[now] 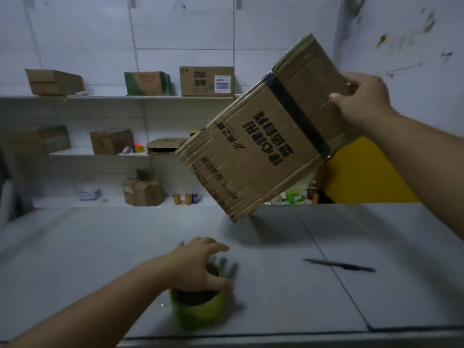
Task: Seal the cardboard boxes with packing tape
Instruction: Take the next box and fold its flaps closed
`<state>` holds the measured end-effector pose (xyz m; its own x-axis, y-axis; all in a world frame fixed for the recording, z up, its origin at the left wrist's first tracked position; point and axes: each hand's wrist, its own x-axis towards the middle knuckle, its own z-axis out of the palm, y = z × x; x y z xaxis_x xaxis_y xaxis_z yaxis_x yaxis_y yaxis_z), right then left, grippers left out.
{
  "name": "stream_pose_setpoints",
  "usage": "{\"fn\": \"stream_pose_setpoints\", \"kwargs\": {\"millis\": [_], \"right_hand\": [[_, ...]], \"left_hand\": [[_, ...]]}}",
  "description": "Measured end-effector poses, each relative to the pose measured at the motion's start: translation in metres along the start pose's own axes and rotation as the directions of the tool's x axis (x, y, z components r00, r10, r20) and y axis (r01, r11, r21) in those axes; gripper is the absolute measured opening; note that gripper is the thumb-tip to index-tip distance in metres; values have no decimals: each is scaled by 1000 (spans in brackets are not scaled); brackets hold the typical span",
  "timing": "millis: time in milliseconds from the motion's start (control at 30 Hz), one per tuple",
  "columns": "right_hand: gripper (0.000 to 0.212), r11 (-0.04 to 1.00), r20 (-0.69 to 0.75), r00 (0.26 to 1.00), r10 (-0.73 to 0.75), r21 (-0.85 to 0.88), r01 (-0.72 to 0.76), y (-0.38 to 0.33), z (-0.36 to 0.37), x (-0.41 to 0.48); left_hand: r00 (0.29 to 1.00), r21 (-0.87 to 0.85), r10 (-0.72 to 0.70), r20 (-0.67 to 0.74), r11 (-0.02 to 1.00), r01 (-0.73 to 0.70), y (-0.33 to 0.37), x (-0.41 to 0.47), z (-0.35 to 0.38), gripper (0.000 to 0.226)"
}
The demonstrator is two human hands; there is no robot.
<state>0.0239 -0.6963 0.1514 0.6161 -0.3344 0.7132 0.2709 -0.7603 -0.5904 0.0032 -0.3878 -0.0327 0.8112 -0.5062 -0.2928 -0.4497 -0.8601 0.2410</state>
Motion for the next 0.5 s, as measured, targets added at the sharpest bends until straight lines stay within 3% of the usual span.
{"fn": "stream_pose_setpoints", "kwargs": {"millis": [133, 233, 300, 433, 500], "right_hand": [[41, 992, 60, 993, -106, -68, 110, 1, 4, 5], [40, 961, 105, 963, -249, -95, 259, -5, 7, 11], [40, 920, 127, 926, -356, -127, 371, -10, 8, 13], [44, 860, 236, 875, -423, -201, 470, -12, 13, 9], [42, 845, 306, 846, -436, -184, 502, -15, 14, 8]], "left_hand": [[995, -23, -2, 96, 1000, 5, -6, -4, -2, 80], [996, -36, -21, 88, 999, 24, -12, -3, 3, 86], [1000, -59, -24, 9, 998, 24, -16, -2, 6, 93], [967, -420, -123, -224, 908, 18, -30, 5, 2, 82], [940, -512, -154, -304, 859, -24, -35, 11, -6, 77]]}}
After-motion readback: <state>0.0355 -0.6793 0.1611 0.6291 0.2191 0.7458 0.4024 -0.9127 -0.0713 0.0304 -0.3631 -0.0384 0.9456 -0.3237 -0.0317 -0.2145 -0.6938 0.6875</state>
